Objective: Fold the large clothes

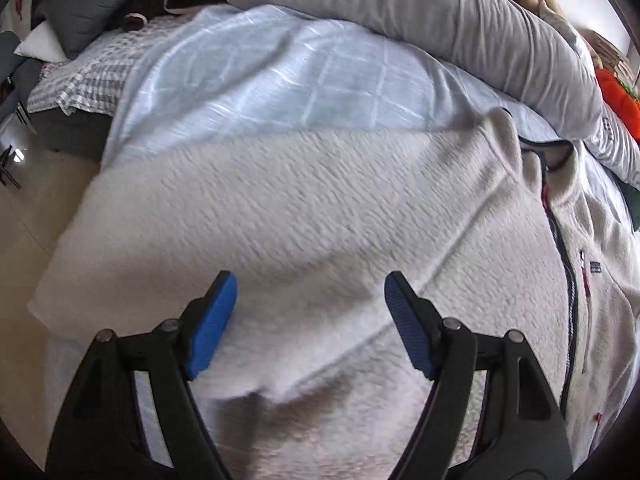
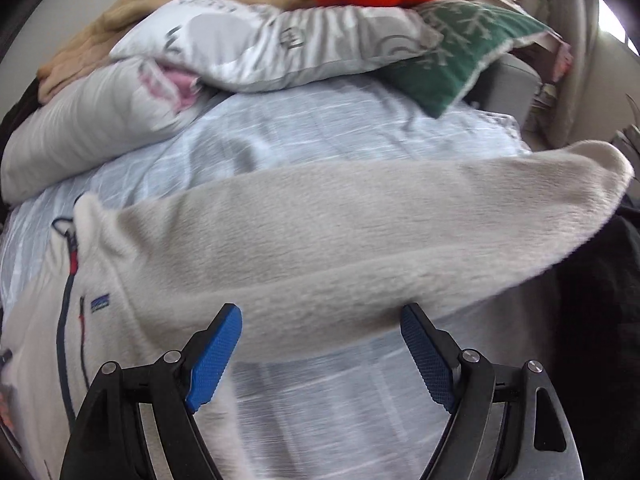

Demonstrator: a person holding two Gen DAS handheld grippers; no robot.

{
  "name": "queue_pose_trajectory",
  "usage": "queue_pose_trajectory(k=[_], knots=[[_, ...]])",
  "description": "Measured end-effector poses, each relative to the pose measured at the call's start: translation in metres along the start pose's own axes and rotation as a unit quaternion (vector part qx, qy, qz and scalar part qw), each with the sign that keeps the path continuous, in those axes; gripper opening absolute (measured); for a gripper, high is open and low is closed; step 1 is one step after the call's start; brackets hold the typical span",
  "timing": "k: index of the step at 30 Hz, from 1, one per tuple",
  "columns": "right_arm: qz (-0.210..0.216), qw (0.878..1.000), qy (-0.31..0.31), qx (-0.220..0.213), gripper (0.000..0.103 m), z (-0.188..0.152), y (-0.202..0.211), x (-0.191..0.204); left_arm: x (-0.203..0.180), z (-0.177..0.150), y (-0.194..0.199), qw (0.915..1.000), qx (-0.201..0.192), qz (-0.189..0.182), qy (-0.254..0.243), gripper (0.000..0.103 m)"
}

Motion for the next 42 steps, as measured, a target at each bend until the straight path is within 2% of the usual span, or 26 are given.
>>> queue_pose_trajectory(k=[5,10,13,20,21,22,23,24,25,28,30,33,38,42], knots=[[-0.042,0.997,-0.062,-0.007,0.084,0.000,0.006,-0.075,-0.021,-0.006,0.014,0.9998,-0.001,-0.006,-0.022,0.077],[-0.065,0.990,-0.127,-0.003,0.084,-0.004,-0.002,-0.130,-0.046,-0.011,0.025,0.9988,0.002,-0.016,-0.045,0.077],[-0.071,0.986,-0.153,0.002,0.084,-0.004,-0.012,-0.150,-0.057,-0.018,0.028,0.9983,0.009,-0.024,-0.052,0.077],[-0.096,0.984,-0.151,0.002,0.082,0.011,-0.028,-0.155,-0.079,-0.037,0.029,0.9966,0.025,-0.035,-0.071,0.077],[-0.101,0.983,-0.153,-0.001,0.072,0.013,-0.030,-0.156,-0.081,-0.038,0.028,0.9965,0.026,-0.035,-0.072,0.077],[-0.106,0.982,-0.153,-0.003,0.054,0.014,-0.031,-0.158,-0.083,-0.039,0.028,0.9963,0.028,-0.037,-0.073,0.077],[-0.108,0.982,-0.153,-0.003,0.046,0.014,-0.032,-0.158,-0.083,-0.040,0.028,0.9962,0.029,-0.037,-0.074,0.077],[-0.107,0.982,-0.153,-0.001,0.027,0.015,-0.034,-0.159,-0.085,-0.040,0.028,0.9960,0.030,-0.039,-0.075,0.077],[-0.106,0.983,-0.152,-0.001,0.020,0.015,-0.034,-0.158,-0.086,-0.040,0.028,0.9958,0.031,-0.041,-0.076,0.077],[-0.115,0.986,-0.122,-0.014,0.013,0.022,-0.023,-0.147,-0.089,-0.039,0.030,0.9949,0.031,-0.045,-0.085,0.077],[-0.126,0.987,-0.091,-0.031,0.011,0.032,-0.010,-0.134,-0.091,-0.038,0.033,0.9946,0.029,-0.047,-0.088,0.077],[-0.119,0.990,-0.061,-0.052,0.011,0.047,0.008,-0.110,-0.095,-0.037,0.039,0.9940,0.028,-0.055,-0.090,0.077],[-0.086,0.992,-0.003,-0.091,0.011,0.076,0.037,-0.046,-0.100,-0.037,0.050,0.9931,0.025,-0.067,-0.093,0.077],[-0.040,0.991,0.051,-0.113,0.010,0.094,0.054,0.027,-0.104,-0.037,0.060,0.9922,0.022,-0.070,-0.101,0.077]])
Point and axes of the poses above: each gripper's, at about its wrist camera, not at the fingertips, and y roughly against the way its jaws point, x to its left, z to its top, the point moved 9 cm from there along -y, roughly the way its jaws point, and after that the axes turned 11 degrees about y, right-handed, at the moved point
